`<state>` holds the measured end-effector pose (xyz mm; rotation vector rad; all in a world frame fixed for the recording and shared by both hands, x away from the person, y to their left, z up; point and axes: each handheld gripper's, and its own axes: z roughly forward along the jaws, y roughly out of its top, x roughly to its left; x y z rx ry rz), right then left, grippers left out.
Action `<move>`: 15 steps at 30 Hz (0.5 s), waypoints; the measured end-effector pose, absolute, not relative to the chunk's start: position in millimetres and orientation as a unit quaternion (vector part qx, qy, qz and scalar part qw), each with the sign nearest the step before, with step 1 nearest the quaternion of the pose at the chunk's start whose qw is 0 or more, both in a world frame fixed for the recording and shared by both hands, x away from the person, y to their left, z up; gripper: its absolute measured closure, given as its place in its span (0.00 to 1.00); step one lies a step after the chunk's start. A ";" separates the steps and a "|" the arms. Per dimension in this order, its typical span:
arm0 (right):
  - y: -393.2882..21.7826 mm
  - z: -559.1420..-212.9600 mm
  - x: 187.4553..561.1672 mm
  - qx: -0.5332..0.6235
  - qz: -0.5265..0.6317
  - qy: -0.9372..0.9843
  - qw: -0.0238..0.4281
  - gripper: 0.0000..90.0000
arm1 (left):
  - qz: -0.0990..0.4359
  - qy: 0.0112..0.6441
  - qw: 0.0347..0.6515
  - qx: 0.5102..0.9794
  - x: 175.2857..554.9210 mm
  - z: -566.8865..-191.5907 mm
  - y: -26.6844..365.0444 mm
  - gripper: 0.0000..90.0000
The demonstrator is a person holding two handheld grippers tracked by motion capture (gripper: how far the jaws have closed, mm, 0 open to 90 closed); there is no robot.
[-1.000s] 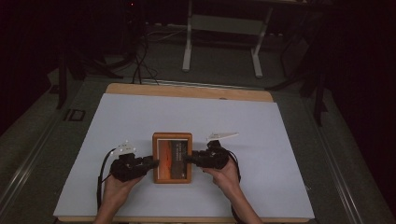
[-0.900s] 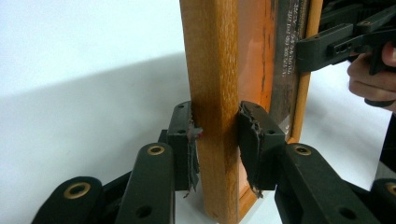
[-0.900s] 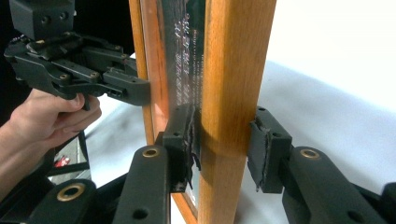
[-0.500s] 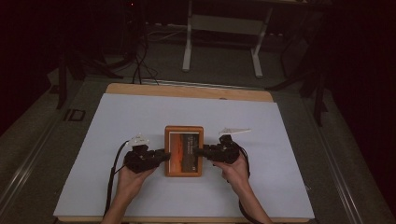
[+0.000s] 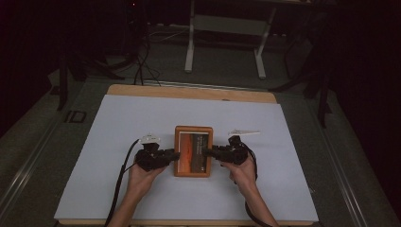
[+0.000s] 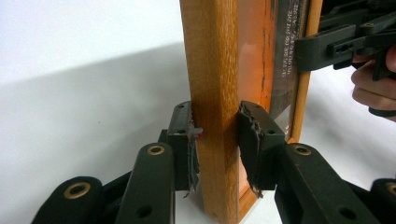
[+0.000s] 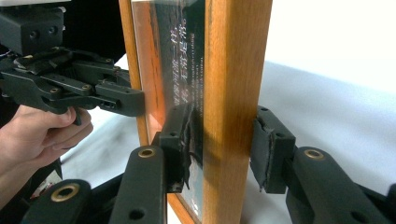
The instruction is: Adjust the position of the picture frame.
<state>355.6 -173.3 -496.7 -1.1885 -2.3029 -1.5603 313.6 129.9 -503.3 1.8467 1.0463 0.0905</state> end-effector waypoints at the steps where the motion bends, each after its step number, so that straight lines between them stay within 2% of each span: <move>1: -174.2 -497.3 355.1 -0.394 -0.514 -0.760 0.059 0.68 | 0.032 0.432 0.485 0.759 314.0 -503.7 129.4 0.75; 15: -180.0 -504.9 356.9 -0.407 -0.516 -0.751 0.066 0.68 | 0.017 0.439 0.487 0.755 319.8 -508.6 126.6 0.75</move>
